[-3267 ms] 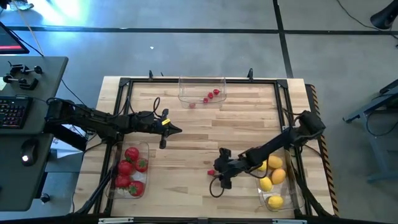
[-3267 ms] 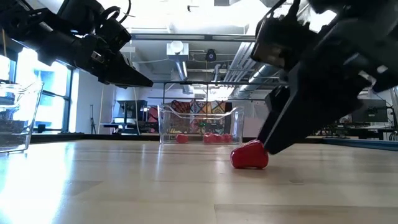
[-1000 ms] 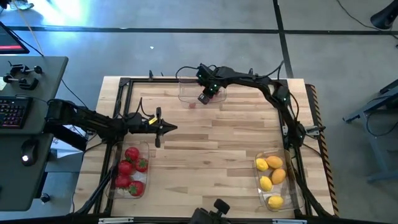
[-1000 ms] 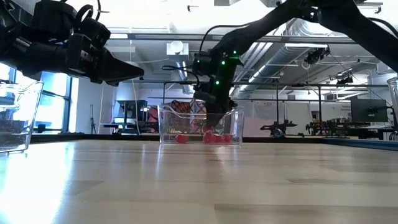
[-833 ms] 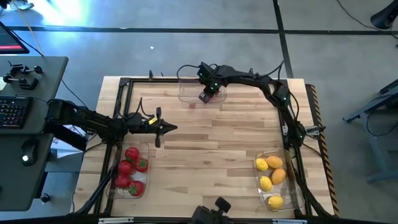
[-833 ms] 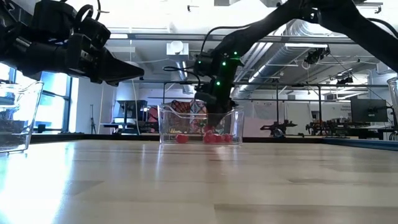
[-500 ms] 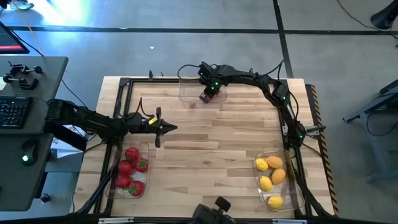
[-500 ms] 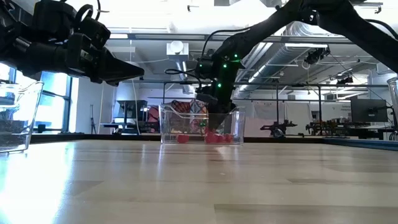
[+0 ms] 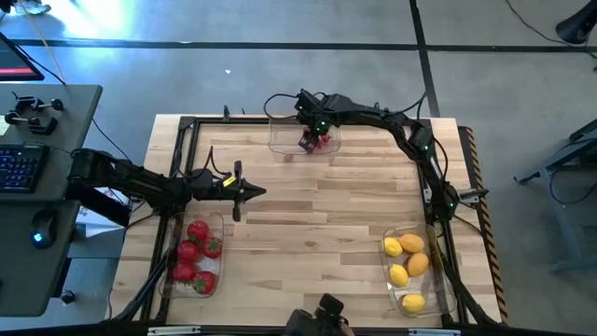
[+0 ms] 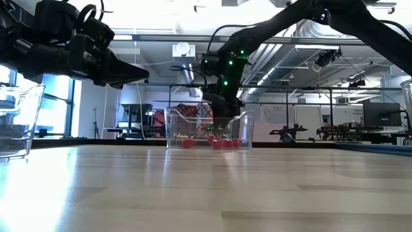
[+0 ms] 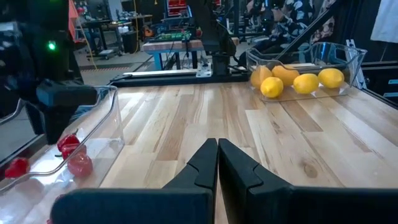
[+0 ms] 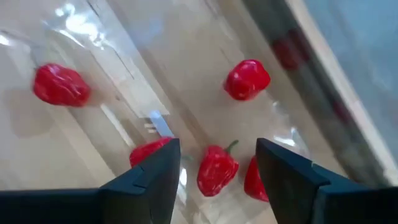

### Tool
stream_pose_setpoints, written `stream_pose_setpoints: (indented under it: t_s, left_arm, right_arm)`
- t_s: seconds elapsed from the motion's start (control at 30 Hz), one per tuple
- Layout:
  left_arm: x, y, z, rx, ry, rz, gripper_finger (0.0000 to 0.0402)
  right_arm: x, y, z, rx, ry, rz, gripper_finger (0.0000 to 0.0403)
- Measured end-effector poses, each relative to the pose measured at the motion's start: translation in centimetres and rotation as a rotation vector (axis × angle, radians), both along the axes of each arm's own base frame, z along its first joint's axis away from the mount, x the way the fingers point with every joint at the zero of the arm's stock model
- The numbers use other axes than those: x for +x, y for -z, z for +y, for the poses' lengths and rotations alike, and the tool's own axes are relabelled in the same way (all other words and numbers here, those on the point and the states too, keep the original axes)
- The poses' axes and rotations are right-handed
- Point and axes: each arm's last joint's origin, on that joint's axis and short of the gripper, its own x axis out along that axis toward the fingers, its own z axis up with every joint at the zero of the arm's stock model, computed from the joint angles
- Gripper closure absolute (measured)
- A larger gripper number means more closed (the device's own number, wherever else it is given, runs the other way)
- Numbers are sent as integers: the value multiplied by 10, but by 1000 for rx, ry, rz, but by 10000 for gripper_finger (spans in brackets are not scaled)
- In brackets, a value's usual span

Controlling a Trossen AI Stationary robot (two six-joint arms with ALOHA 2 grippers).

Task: Sort produce into baskets
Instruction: Return to Home Position

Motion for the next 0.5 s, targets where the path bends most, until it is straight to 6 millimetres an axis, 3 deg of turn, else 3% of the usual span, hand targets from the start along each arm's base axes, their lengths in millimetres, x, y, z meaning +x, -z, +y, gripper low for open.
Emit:
stream_pose_setpoints:
  t_s: [0.13, 0.23, 0.37, 0.5]
  left_arm:
    - [0, 0, 0, 1, 0, 1, 401]
    - [0, 2, 0, 8, 1, 17, 401]
    - [0, 3, 0, 7, 1, 33, 401]
    - [0, 3, 0, 5, 1, 28, 401]
  right_arm:
    - [5, -9, 9, -44, -67, 3, 241]
    - [5, -12, 24, -127, -106, 34, 302]
    - [-6, -19, 43, -174, -132, -56, 389]
    - [-26, -24, 61, -230, -130, -184, 382]
